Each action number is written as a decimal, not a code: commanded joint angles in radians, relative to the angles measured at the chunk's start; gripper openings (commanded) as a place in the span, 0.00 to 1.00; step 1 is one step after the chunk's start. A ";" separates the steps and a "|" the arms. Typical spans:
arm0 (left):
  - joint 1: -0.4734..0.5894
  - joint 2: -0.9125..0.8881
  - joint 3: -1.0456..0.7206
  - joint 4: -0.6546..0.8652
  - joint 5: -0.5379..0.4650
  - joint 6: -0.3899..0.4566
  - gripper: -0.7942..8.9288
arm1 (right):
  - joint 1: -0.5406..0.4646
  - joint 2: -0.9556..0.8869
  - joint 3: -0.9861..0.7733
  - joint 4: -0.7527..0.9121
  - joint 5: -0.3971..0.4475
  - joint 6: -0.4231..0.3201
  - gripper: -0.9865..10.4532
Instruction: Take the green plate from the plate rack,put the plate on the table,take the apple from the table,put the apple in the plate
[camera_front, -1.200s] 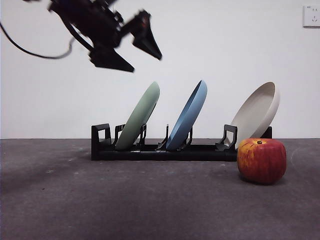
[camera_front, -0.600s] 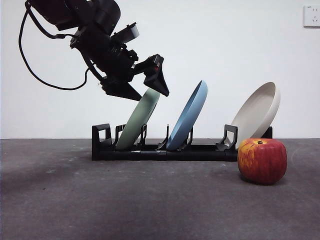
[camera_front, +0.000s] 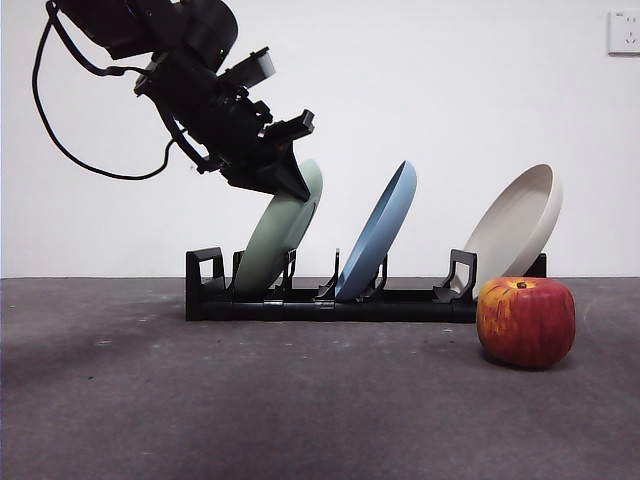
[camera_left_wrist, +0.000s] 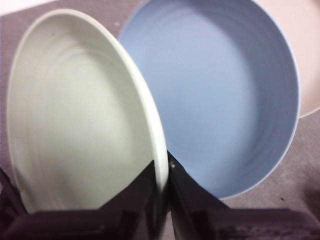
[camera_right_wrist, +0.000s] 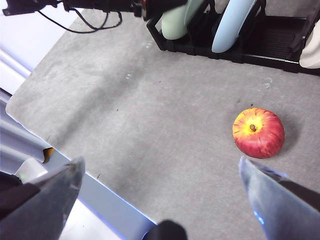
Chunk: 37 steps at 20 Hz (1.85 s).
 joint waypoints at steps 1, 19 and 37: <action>-0.010 0.002 -0.002 0.005 0.032 0.006 0.07 | 0.003 -0.001 -0.002 0.000 -0.002 0.008 0.69; -0.209 -0.552 -0.002 -0.630 -0.241 0.226 0.08 | 0.003 -0.001 -0.002 0.001 -0.002 0.023 0.69; -0.722 -0.322 -0.474 -0.318 -0.756 0.327 0.08 | 0.003 0.006 -0.002 0.008 -0.002 0.025 0.69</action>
